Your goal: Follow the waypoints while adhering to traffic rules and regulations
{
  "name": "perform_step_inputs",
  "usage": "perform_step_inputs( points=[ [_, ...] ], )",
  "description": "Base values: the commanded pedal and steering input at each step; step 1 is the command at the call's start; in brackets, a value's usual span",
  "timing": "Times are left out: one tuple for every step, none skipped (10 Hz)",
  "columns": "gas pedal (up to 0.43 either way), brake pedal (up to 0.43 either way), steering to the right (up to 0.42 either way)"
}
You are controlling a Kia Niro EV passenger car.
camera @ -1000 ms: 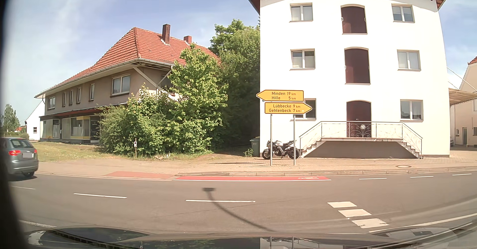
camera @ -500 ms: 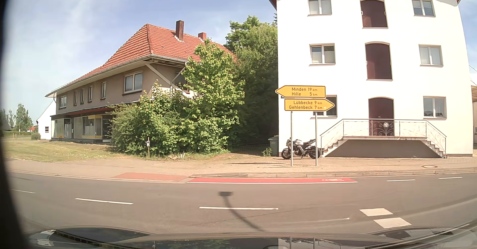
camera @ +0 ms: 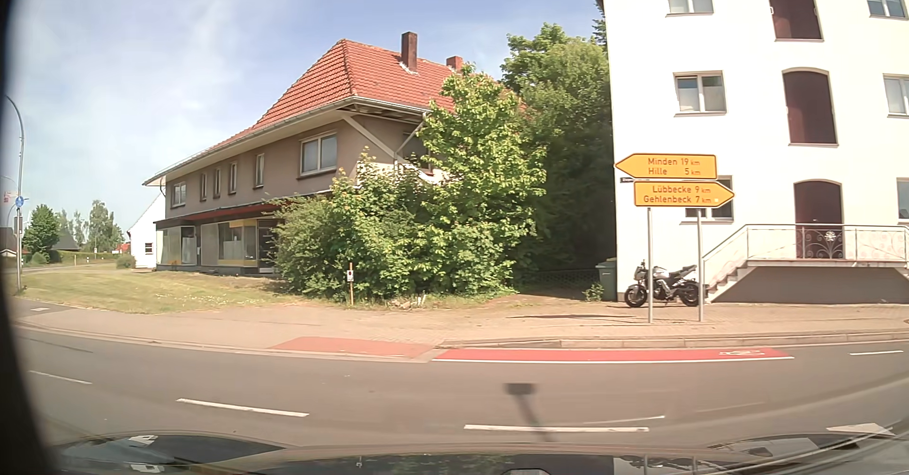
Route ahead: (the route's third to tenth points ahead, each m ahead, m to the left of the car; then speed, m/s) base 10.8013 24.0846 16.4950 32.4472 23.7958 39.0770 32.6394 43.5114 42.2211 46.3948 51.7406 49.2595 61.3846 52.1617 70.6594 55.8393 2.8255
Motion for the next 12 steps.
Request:
perform_step_inputs(
  points=[
    [0.311,0.000,-0.581],
    [0.319,0.000,-0.599],
    [0.331,0.000,-0.612],
    [0.331,0.000,-0.623],
    [0.331,0.000,-0.635],
    [0.331,0.000,-0.642],
    [0.331,0.000,-0.644],
    [0.331,0.000,-0.643],
    [0.331,0.000,-0.639],
    [0.331,0.000,-0.633],
    [0.331,0.000,-0.620],
    [0.331,0.000,-0.601]
  ],
)
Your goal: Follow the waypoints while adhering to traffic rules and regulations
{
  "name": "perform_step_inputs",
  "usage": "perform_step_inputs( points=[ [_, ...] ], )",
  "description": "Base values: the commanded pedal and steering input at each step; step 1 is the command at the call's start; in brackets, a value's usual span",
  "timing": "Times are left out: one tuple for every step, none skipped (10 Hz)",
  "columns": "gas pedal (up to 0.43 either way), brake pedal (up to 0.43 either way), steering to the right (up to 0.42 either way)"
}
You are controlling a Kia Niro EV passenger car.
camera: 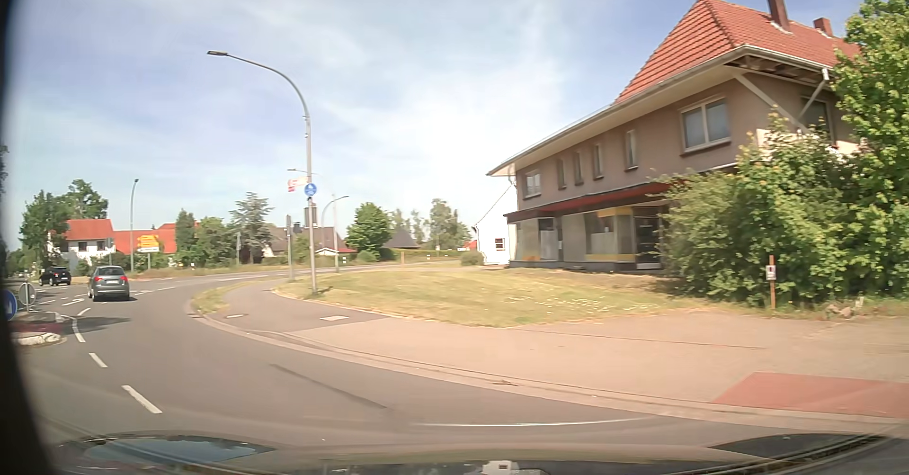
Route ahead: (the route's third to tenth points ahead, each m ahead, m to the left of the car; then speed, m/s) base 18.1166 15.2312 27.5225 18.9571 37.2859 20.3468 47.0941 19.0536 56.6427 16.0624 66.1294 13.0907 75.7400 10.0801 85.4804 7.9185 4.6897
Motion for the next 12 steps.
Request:
perform_step_inputs(
  points=[
    [0.331,0.000,-0.582],
    [0.339,0.000,-0.561],
    [0.339,0.000,-0.536],
    [0.339,0.000,-0.496],
    [0.339,0.000,-0.445],
    [0.339,0.000,-0.385],
    [0.339,0.000,-0.333],
    [0.339,0.000,-0.274],
    [0.339,0.000,-0.221],
    [0.339,0.000,-0.203],
    [0.339,0.000,-0.197],
    [0.339,0.000,-0.194]
  ],
)
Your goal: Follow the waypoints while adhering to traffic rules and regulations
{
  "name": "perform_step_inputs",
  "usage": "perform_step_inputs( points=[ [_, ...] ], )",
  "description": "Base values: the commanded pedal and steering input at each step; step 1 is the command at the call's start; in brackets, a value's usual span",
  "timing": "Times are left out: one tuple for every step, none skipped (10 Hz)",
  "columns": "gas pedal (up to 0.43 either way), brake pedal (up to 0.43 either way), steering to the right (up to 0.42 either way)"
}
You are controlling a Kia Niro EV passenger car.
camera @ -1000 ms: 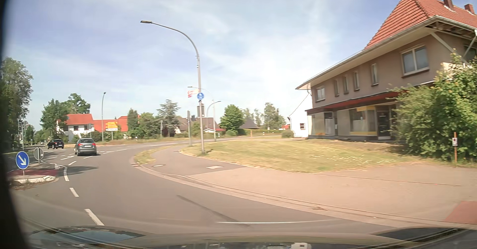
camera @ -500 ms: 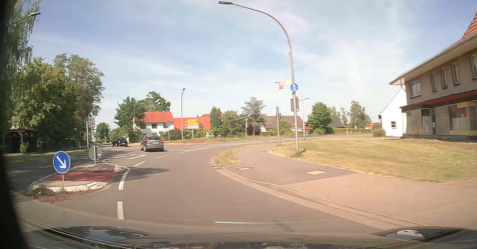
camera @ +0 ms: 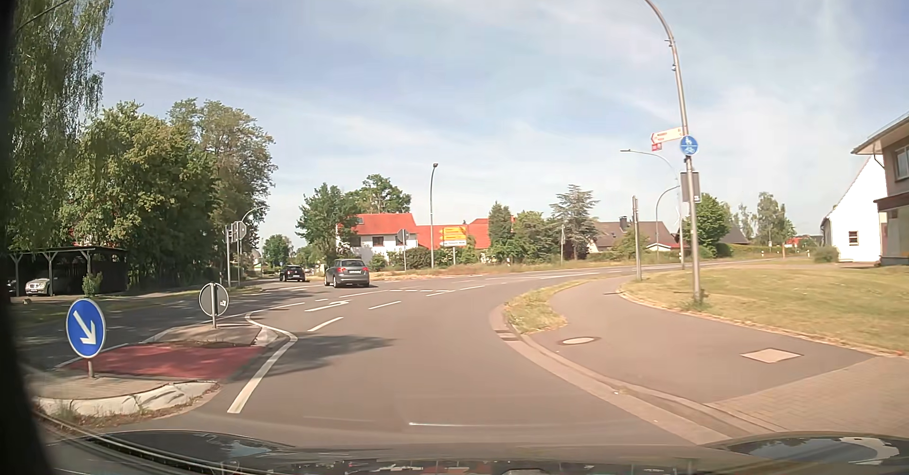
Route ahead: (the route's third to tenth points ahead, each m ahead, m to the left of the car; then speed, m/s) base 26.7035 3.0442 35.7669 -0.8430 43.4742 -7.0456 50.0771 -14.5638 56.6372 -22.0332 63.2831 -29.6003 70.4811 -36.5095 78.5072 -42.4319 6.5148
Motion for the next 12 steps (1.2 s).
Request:
perform_step_inputs(
  points=[
    [0.339,0.000,-0.191],
    [0.339,0.000,-0.171],
    [0.339,0.000,-0.123],
    [0.339,0.000,-0.086],
    [0.331,0.000,-0.047],
    [0.331,0.000,-0.027],
    [0.331,0.000,-0.015],
    [0.331,0.000,-0.004],
    [0.331,0.000,0.005],
    [0.319,0.000,0.015],
    [0.299,0.000,0.020],
    [0.287,0.000,0.026]
  ],
)
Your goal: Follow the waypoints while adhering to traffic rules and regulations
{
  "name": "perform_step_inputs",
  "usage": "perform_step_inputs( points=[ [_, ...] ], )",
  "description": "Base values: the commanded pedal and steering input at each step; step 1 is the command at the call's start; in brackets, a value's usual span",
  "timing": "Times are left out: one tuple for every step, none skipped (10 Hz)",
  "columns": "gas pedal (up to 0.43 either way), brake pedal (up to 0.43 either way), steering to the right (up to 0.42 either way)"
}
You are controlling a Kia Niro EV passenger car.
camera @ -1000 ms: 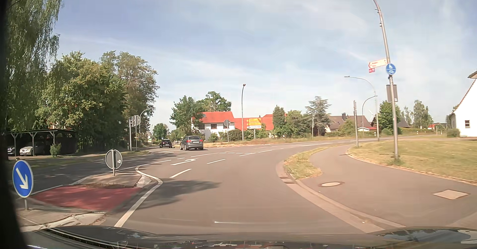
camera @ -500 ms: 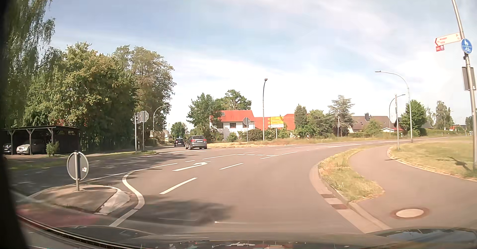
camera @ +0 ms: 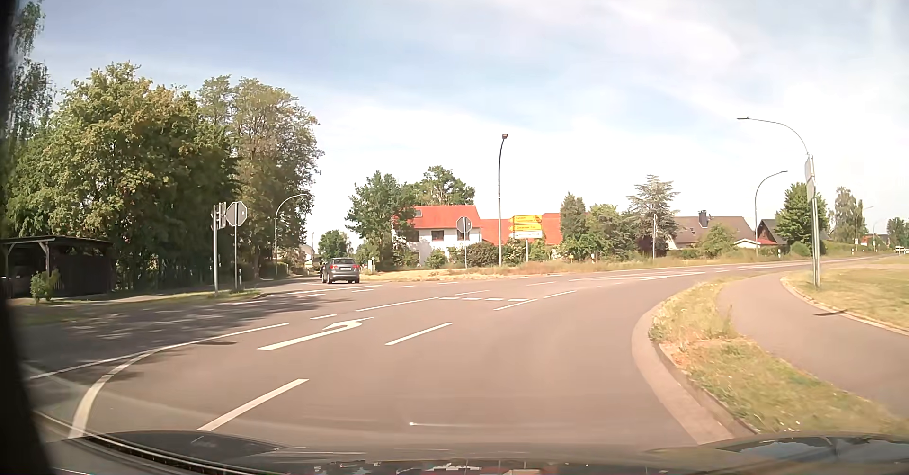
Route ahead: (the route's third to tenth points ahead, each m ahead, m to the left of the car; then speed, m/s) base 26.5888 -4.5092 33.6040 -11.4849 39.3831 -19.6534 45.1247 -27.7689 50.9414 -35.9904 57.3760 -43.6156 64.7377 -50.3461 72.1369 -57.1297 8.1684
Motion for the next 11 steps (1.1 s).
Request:
perform_step_inputs(
  points=[
    [0.287,0.000,0.035],
    [0.280,0.000,0.048],
    [0.268,0.000,0.065],
    [0.248,0.000,0.079],
    [0.240,0.000,0.099],
    [0.228,0.000,0.114],
    [0.228,0.000,0.123],
    [0.228,0.000,0.129],
    [0.228,0.000,0.134],
    [0.228,0.000,0.140],
    [0.228,0.000,0.144]
  ],
)
